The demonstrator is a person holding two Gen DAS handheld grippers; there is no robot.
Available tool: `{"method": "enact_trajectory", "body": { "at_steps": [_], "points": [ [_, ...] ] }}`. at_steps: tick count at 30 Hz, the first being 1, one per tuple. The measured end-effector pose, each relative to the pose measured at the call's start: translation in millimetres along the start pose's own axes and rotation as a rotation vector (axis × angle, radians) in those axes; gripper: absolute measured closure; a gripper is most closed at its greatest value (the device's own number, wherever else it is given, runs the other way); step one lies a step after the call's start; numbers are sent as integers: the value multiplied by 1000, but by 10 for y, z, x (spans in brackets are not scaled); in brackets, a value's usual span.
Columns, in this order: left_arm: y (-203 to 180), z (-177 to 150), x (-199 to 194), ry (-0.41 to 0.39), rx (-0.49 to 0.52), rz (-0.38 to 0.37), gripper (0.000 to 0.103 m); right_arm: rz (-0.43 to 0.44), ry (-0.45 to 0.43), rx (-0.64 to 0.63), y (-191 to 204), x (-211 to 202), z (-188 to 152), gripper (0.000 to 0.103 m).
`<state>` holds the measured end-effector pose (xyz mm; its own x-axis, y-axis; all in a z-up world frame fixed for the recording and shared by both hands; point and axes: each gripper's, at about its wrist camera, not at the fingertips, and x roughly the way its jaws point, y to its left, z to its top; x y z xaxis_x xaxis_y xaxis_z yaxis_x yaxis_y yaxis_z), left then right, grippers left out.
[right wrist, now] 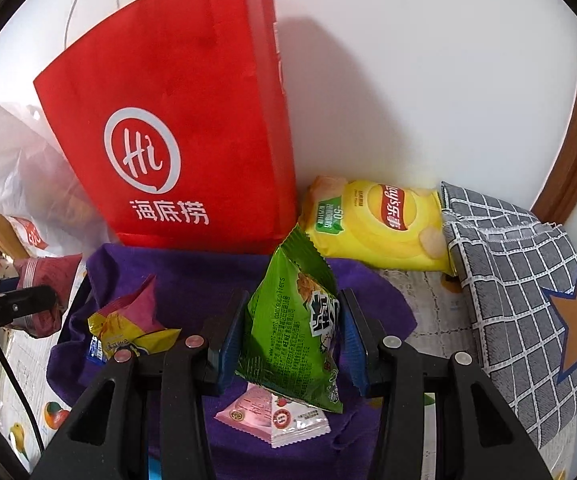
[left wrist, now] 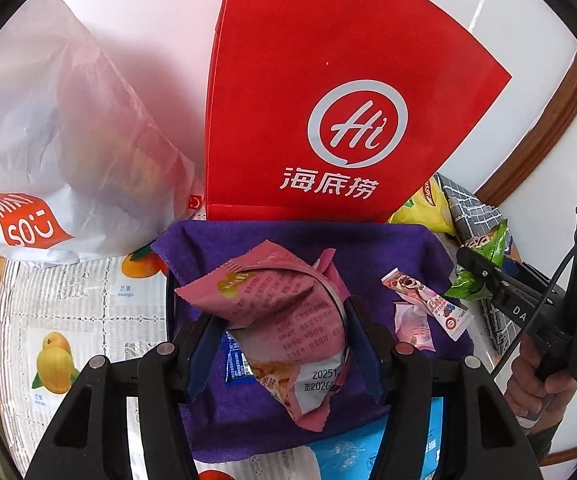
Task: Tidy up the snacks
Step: 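Carry the pink bag with the left tool while the right tool carries the green packet to the towel, then open the right tool over the towel while the left tool releases the pink bag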
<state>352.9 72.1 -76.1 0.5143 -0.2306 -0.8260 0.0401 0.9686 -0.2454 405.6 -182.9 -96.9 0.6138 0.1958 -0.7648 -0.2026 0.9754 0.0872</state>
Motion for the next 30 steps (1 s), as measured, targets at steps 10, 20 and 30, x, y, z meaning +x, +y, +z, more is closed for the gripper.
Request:
{"method": "enact_trajectory", "body": {
  "at_steps": [10, 20, 30],
  "points": [
    [-68, -15, 72, 25, 16, -8, 45, 50, 81, -66, 250, 227, -95, 58],
    [-165, -57, 184, 73, 33, -18, 45, 32, 158, -94, 347, 393, -152, 58],
    [-213, -83, 299, 114, 39, -3, 45, -2, 154, -101, 330, 400, -145, 50]
  ]
}}
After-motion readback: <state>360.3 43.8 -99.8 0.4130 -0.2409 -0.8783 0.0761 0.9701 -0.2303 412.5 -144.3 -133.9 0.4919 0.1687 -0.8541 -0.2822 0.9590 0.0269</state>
